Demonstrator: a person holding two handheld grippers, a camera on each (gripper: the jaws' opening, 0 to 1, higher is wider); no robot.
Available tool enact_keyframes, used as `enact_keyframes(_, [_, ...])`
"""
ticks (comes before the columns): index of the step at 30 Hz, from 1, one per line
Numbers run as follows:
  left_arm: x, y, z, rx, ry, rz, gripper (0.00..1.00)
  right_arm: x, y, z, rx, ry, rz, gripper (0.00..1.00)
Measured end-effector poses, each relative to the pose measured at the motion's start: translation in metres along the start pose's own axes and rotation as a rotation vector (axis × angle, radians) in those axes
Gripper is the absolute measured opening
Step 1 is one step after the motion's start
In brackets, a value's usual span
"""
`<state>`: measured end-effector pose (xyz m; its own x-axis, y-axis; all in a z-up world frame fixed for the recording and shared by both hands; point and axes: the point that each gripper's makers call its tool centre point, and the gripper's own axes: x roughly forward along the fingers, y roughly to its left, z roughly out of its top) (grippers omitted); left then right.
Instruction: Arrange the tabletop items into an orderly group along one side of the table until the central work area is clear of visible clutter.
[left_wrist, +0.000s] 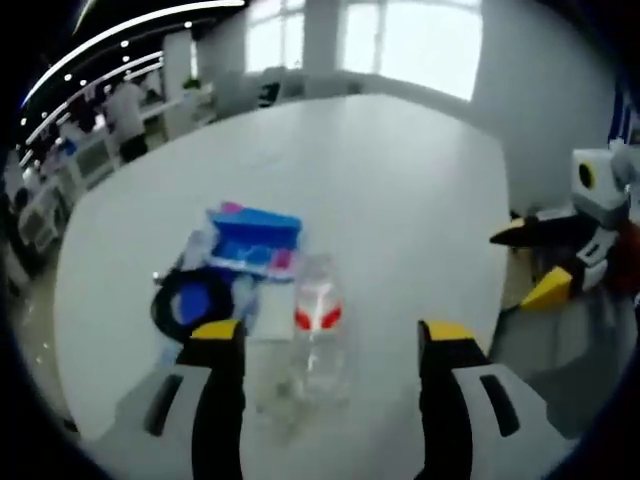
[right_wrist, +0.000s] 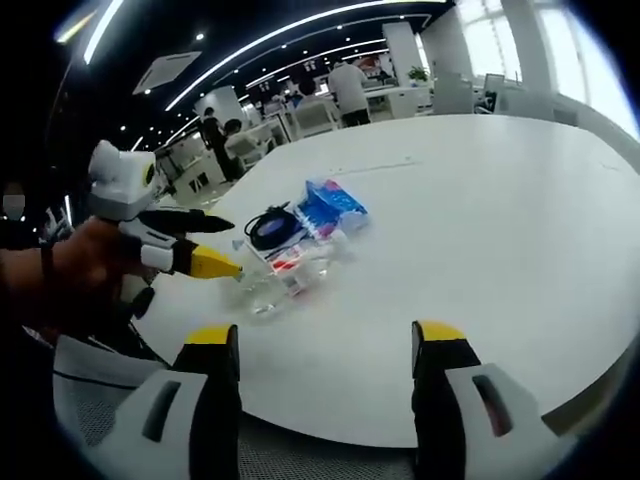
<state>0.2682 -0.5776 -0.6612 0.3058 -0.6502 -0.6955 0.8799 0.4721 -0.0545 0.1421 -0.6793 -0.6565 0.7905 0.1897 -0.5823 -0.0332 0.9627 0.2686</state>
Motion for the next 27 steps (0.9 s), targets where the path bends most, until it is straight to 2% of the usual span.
enact_keyframes(6, [0.030,-0.001,0.003,0.034,0.061,-0.032,0.65,0.000,0.000,0.000,0.004,-0.001,0.003,0.69])
enact_keyframes(8, [0.041,-0.002,-0.001,0.023,0.107,-0.050,0.64,0.000,0.000,0.000,-0.001,0.001,0.002,0.69])
enact_keyframes(13, [0.062,0.001,-0.011,0.008,0.173,-0.062,0.61,0.000,0.000,-0.001,-0.005,0.004,-0.002,0.69])
enact_keyframes(18, [0.078,0.003,-0.017,0.009,0.221,-0.069,0.52,-0.001,-0.001,-0.001,-0.003,0.007,-0.006,0.69])
enact_keyframes(21, [0.085,0.002,-0.024,-0.027,0.254,-0.079,0.49,-0.001,-0.001,-0.001,-0.004,0.009,-0.007,0.68])
enact_keyframes(22, [0.087,-0.001,-0.029,-0.051,0.283,-0.087,0.48,-0.001,-0.001,-0.001,-0.003,0.009,-0.007,0.68])
enact_keyframes(27, [0.094,0.002,-0.035,-0.100,0.304,-0.057,0.46,-0.001,-0.001,-0.002,-0.004,0.012,-0.008,0.68])
